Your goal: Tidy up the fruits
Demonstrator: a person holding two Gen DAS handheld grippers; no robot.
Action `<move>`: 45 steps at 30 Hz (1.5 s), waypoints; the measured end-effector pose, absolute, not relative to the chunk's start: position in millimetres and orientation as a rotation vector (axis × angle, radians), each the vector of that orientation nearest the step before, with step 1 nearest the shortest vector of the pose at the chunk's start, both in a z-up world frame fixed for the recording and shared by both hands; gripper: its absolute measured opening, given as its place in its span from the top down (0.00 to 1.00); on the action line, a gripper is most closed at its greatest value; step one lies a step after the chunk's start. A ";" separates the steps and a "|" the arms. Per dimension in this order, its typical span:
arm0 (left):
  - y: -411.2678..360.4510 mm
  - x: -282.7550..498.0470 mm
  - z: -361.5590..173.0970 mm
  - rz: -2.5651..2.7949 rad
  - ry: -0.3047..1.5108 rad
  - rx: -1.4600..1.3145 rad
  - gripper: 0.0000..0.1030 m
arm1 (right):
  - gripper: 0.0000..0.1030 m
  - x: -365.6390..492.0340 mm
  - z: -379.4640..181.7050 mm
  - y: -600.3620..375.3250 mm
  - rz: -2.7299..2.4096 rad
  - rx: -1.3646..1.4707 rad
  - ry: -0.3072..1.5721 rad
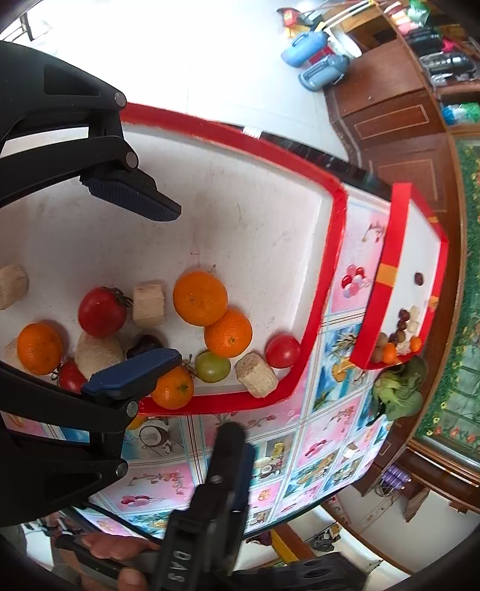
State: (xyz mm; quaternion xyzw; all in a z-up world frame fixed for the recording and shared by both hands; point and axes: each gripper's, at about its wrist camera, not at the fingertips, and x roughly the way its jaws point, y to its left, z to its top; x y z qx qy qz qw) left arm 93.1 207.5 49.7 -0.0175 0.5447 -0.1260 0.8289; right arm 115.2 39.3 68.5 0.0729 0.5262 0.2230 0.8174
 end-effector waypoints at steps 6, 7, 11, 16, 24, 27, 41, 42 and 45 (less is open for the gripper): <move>207.9 79.0 58.6 -0.210 1.139 -0.021 0.20 | 0.42 84.9 72.1 31.9 0.490 0.134 1.112; 208.6 75.4 60.2 -0.201 1.132 -0.022 0.20 | 0.40 79.8 73.4 30.9 0.495 0.128 1.107; 209.1 62.0 65.8 -0.167 1.121 -0.002 0.20 | 0.32 62.1 79.9 27.6 0.511 0.114 1.086; 203.4 44.3 76.0 -0.112 1.076 0.081 0.20 | 0.24 38.9 85.4 25.2 0.519 0.078 1.061; 205.2 22.3 97.9 -0.047 1.015 0.103 0.20 | 0.16 10.8 96.2 22.7 0.519 0.019 1.017; 212.7 19.0 102.6 -0.052 1.014 0.040 0.20 | 0.16 -0.1 101.4 24.4 0.532 -0.013 0.991; 213.5 -1.5 101.4 0.000 1.022 0.062 0.20 | 0.15 -29.4 113.2 35.4 0.599 -0.086 0.946; 213.1 -2.9 101.4 0.005 1.023 0.062 0.20 | 0.15 -30.5 113.7 36.2 0.604 -0.090 0.944; 213.5 -7.2 101.8 0.025 1.028 0.057 0.20 | 0.15 -33.7 114.3 38.2 0.616 -0.102 0.938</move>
